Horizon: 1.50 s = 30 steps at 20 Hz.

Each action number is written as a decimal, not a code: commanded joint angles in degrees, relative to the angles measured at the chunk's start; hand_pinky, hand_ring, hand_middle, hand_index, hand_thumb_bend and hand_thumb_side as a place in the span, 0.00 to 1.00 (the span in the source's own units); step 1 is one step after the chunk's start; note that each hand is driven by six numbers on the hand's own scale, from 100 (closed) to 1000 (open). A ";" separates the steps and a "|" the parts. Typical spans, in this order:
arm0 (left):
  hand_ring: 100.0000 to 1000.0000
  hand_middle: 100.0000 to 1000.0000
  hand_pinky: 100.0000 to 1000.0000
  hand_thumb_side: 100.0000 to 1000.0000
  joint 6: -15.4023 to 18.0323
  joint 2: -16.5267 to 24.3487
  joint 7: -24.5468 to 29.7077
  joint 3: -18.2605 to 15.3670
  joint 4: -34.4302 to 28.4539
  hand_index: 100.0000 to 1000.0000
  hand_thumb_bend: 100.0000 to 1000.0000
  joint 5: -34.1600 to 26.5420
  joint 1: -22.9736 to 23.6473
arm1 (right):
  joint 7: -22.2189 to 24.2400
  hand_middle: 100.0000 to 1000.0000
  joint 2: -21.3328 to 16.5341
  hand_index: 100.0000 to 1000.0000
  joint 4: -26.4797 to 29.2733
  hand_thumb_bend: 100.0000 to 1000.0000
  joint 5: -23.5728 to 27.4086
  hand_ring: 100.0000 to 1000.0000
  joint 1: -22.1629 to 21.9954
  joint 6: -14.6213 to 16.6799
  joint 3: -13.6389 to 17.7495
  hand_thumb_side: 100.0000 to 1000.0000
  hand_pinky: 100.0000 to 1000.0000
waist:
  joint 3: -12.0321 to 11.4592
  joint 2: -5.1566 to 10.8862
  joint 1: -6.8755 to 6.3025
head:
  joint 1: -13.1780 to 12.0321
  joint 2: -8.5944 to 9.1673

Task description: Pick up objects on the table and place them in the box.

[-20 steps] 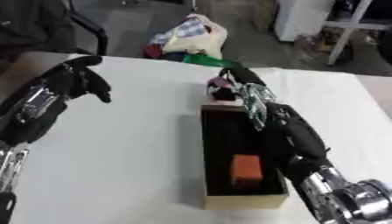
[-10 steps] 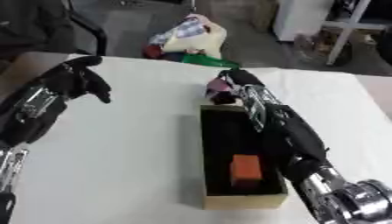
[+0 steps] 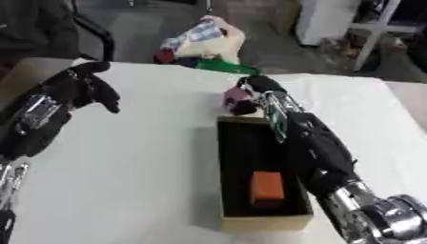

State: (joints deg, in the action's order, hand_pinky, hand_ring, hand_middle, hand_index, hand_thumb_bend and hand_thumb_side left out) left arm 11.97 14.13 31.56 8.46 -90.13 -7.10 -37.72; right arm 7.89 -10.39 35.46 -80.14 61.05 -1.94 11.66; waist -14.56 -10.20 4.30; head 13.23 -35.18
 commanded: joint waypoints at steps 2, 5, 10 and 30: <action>0.55 0.56 0.70 0.95 -0.12 0.17 0.07 -0.96 -0.60 0.92 0.06 -0.11 -0.61 | -2.39 0.42 -0.87 0.79 1.98 0.00 -0.42 0.65 1.10 0.55 0.16 0.24 0.75 | 0.33 1.27 -0.51 | 0.05 0.44; 0.55 0.56 0.70 0.95 -0.20 0.25 -0.06 -1.09 -0.62 0.92 0.06 -0.14 -0.44 | -3.35 0.41 -0.88 0.79 2.98 0.00 0.63 0.64 1.32 1.81 -0.16 0.22 0.75 | 0.69 1.54 -0.53 | -0.06 0.32; 0.55 0.56 0.70 0.95 -0.35 0.55 -0.30 -1.29 -0.45 0.92 0.06 -0.12 0.14 | -3.72 0.42 -1.36 0.79 5.37 0.00 2.74 0.65 2.15 5.40 -1.88 0.20 0.75 | 1.69 2.32 -0.51 | -0.66 -0.20; 0.55 0.57 0.70 0.94 -1.54 2.26 -3.35 -3.62 -0.13 0.92 0.07 -0.18 2.16 | 10.06 0.43 -11.85 0.79 22.56 0.00 33.27 0.65 -6.20 28.36 -20.52 0.33 0.75 | 7.43 4.39 -0.24 | -4.21 -1.45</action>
State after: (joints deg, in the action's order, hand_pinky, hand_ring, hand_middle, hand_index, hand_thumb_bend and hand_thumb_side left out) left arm 10.48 15.24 28.53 5.57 -89.41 -7.11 -34.79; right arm 16.86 -19.71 55.70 -49.37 53.84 25.64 -8.03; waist -7.18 -6.98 4.33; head 9.22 -36.29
